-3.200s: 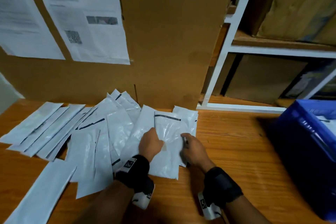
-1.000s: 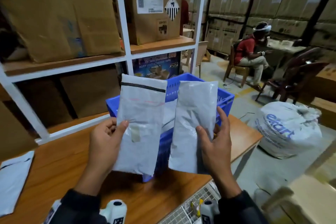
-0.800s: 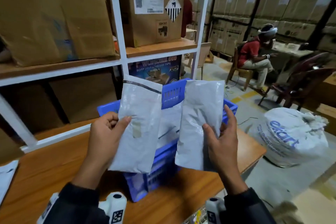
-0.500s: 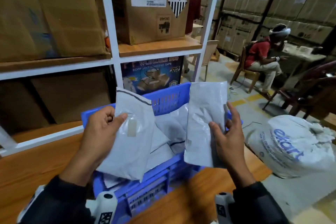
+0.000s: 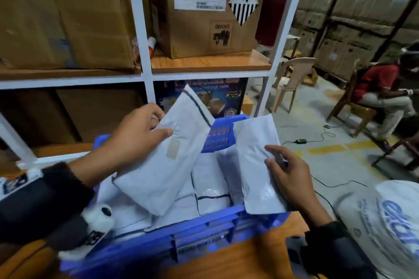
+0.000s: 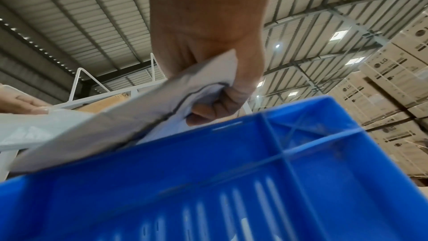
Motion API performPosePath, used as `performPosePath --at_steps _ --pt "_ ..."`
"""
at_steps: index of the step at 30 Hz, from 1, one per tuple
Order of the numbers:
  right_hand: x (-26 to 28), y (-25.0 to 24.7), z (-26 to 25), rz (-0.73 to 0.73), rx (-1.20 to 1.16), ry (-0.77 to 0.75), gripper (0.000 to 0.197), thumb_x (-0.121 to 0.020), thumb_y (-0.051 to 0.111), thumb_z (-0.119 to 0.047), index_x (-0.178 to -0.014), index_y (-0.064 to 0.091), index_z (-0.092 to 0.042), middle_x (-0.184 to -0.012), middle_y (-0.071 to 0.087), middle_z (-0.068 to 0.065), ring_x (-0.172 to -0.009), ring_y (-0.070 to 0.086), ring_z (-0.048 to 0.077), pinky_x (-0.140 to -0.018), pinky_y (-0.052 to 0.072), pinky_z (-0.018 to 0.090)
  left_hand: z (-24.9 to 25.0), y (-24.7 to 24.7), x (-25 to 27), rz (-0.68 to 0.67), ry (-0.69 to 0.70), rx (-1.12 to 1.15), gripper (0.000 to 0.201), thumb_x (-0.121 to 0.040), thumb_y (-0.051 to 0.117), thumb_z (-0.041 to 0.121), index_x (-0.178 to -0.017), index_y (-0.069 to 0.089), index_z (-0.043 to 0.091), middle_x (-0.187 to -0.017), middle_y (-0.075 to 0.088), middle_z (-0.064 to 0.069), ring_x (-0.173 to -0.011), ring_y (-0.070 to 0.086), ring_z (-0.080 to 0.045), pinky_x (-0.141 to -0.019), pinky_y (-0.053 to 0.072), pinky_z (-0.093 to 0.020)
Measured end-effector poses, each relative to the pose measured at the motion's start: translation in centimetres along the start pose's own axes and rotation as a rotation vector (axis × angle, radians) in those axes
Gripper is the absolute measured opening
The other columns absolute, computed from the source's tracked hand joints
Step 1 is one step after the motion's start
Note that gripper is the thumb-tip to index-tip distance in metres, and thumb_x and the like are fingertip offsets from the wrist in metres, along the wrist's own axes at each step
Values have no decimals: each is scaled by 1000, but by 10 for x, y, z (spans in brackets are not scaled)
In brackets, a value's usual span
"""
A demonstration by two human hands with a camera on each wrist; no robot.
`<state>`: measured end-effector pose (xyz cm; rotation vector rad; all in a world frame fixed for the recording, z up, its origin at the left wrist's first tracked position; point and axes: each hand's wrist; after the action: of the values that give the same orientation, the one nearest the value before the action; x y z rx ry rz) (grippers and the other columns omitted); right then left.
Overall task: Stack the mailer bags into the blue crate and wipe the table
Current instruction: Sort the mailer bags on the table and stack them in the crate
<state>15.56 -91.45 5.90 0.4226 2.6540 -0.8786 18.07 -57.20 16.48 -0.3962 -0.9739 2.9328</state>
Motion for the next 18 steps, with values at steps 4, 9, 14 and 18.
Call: performPosePath --at_steps 4,9,14,18 --pt "-5 5 20 -74 1 1 26 -87 70 -10 -111 71 -22 -98 72 -2 -73 59 -9 -70 43 12 16 44 -43 -219 -52 -393 37 -84 67 12 -99 35 24 -89 61 -3 -80 60 -23 -72 49 -44" --pt "-5 15 28 -10 54 -2 27 -87 67 -8 -113 72 -13 -108 73 4 -98 67 21 -86 43 22 16 104 -84 -536 -196 -653 36 -80 45 -6 -105 41 20 -82 52 -7 -63 45 -20 -51 37 -32" --pt "-4 12 29 34 34 -5 27 -86 66 -5 -112 72 -9 -108 72 9 -98 67 29 -83 43 25 6 149 -104 -667 -395 -562 28 -91 38 -14 -90 57 7 -67 50 -8 -52 48 -20 -32 40 -19" --pt "-6 13 31 -36 55 2 29 -88 63 -8 -116 70 -11 -110 71 8 -102 65 27 -84 43 28 -5 172 -101 -730 -456 -785 29 -86 65 9 -112 61 -2 -110 65 -21 -101 65 -38 -72 54 -42"
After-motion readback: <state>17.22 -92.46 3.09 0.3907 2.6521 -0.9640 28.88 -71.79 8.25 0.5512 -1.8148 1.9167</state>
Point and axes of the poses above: each hand's wrist, its own x-axis away from the middle knuckle, its own y-axis out of the palm, z = x × y
